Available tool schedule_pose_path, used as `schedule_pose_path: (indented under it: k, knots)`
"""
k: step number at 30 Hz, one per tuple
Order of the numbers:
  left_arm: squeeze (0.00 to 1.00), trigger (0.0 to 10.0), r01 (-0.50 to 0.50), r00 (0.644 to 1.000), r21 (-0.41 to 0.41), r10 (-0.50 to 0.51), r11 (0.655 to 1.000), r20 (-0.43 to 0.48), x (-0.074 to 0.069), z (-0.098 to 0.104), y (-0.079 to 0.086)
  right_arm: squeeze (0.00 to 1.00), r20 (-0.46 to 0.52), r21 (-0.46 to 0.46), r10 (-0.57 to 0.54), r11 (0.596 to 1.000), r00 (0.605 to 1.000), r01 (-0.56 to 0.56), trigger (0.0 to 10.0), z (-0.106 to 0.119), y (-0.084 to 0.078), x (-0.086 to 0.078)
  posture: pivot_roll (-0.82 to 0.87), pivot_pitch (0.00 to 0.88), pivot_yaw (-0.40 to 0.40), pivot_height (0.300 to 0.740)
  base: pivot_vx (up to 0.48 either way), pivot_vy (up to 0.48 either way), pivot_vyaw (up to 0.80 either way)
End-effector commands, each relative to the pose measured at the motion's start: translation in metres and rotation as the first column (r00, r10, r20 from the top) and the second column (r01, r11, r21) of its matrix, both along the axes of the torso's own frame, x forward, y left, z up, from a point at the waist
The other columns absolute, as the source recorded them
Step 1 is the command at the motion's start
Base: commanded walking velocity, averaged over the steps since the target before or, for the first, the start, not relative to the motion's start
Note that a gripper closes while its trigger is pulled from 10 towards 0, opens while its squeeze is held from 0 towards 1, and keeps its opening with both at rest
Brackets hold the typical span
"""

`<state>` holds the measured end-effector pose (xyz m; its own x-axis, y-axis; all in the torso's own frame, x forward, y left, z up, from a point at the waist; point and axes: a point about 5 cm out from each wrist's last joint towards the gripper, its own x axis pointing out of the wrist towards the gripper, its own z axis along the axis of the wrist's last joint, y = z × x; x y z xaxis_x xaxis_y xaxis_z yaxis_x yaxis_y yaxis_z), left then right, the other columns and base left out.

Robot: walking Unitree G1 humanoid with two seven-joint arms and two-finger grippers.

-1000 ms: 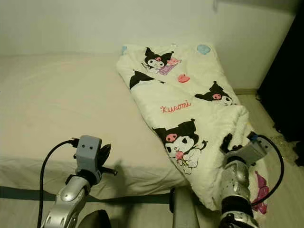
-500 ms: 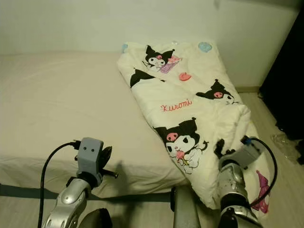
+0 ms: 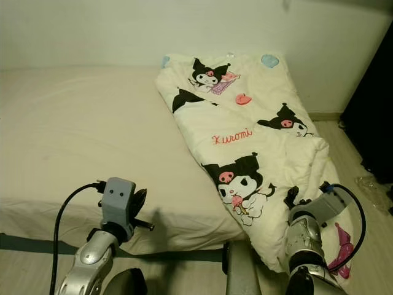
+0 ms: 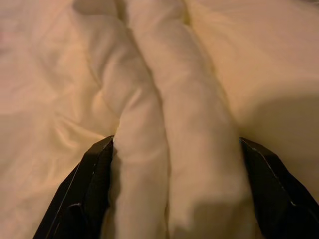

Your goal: Clean up the room

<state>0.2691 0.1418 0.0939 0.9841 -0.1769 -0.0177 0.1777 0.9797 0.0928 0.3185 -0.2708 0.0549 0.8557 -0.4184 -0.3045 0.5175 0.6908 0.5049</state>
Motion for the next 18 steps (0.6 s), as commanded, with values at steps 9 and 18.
schedule_pose_path:
  k: [9, 18]
  knots:
    - [0.0, 10.0, 0.004, 1.0, 0.044, -0.003, 0.999, -0.015, -0.001, -0.003, 0.005, 0.0, 0.004, 0.002, 0.165, 0.986, 0.986, -0.165, 0.0, -0.004, 0.024, 0.008, -0.07, 0.192, 0.055, 0.535, 0.0, 0.0, 0.0]
    - [0.0, 10.0, -0.003, 1.0, 0.045, 0.004, 0.999, -0.016, -0.001, -0.003, 0.005, 0.0, 0.016, -0.007, 0.17, 0.985, 0.985, -0.17, 0.0, -0.003, 0.024, 0.008, -0.07, 0.19, 0.053, 0.535, 0.0, 0.0, 0.0]
